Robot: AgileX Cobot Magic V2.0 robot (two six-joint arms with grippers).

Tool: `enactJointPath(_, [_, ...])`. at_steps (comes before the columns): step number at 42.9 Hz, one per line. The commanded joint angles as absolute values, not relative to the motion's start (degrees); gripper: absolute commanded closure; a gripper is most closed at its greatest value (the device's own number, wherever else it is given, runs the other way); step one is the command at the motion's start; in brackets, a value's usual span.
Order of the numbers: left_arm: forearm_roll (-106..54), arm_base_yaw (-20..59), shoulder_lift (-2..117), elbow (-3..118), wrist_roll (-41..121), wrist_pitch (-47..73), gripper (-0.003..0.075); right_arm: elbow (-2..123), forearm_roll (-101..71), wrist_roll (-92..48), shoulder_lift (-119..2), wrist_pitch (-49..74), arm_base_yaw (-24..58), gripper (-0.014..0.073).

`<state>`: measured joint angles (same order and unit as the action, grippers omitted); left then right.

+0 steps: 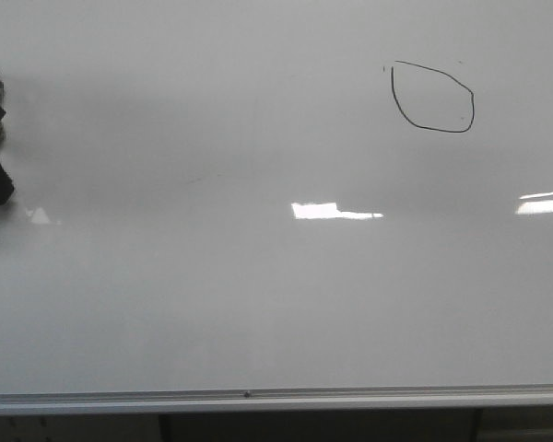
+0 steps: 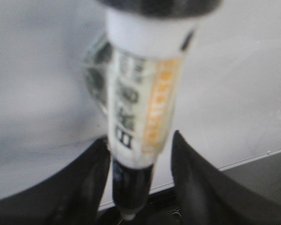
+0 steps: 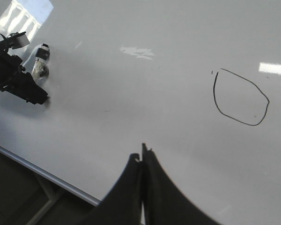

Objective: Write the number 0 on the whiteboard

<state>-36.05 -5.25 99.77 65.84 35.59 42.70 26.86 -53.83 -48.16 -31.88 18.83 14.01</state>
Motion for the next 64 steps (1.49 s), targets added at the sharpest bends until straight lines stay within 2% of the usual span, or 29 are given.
enactJointPath(1, [-37.03,-5.31,98.22,67.57,35.26,36.39,0.0199,28.28,-55.05,-48.08,-31.86,16.96,13.6,0.0664])
enactJointPath(5, [-35.22,-5.31,98.0,67.57,35.26,37.62,0.0108,28.28,-55.05,-48.08,-31.86,16.96,13.6,0.0664])
enactJointPath(9, [-33.68,-5.31,97.01,67.57,35.26,39.8,0.0076,28.28,-55.05,-48.08,-31.86,16.7,13.6,0.0664])
enactJointPath(18, [-32.65,-5.31,91.55,67.57,35.26,47.86,0.0077,28.28,-55.05,-48.13,-31.86,14.62,13.6,0.0664])
enactJointPath(30, [-28.18,-5.31,81.49,67.57,32.34,49.58,0.0096,28.28,-55.05,-48.13,-31.86,14.0,13.6,0.0664])
enactJointPath(34, [-28.18,-5.31,78.52,67.57,32.34,51.16,0.0179,28.28,-55.05,-48.13,-31.86,14.0,13.6,0.0664])
enactJointPath(37, [-28.41,-5.31,76.51,67.57,32.34,52.46,0.0289,28.28,-55.05,-48.13,-31.86,14.0,13.6,0.0664])
enactJointPath(47, [-28.41,-5.31,72.42,67.57,32.34,55.37,0.0734,28.28,-55.05,-48.13,-31.86,14.0,13.6,0.0664])
enactJointPath(58, [-28.41,-5.31,66.88,66.66,32.24,52.15,0.0739,28.28,-55.05,-48.13,-31.86,14.0,13.6,0.0664])
enactJointPath(64, [-28.41,-5.31,59.13,61.64,32.24,42.78,0.0739,28.28,-55.05,-48.98,-31.86,13.07,13.6,0.0664])
